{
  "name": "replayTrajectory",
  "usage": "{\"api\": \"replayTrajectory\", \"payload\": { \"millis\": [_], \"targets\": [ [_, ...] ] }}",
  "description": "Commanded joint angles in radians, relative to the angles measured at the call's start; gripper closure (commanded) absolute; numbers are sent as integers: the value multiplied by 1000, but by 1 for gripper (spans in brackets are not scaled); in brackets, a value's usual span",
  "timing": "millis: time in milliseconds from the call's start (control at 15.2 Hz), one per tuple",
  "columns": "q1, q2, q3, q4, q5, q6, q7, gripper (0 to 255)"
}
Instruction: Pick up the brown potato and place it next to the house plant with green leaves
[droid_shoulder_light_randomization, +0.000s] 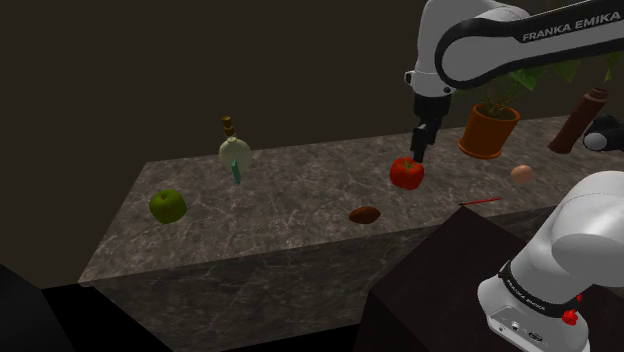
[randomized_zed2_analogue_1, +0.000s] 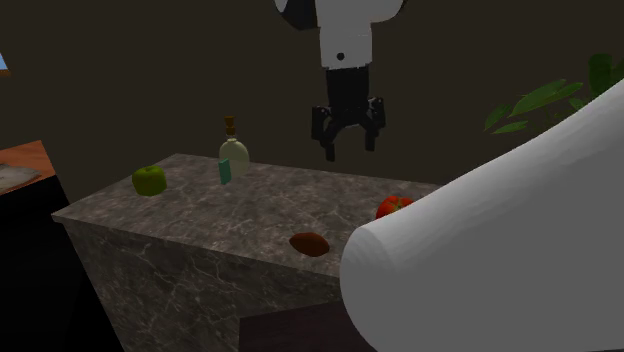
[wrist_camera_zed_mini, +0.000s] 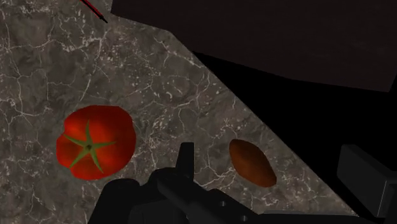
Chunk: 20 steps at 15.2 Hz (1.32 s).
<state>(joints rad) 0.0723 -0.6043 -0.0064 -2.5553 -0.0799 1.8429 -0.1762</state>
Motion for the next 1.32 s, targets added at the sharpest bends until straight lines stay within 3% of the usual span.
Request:
{"api": "replayTrajectory", "payload": {
  "millis": [0,726,1254],
  "targets": [
    [11,47,8,-34,-10,87,-10,0],
    [44,423,69,-76,-121,522,-8,0],
    [60,765,86,14,-350,767,110,0]
  ]
}}
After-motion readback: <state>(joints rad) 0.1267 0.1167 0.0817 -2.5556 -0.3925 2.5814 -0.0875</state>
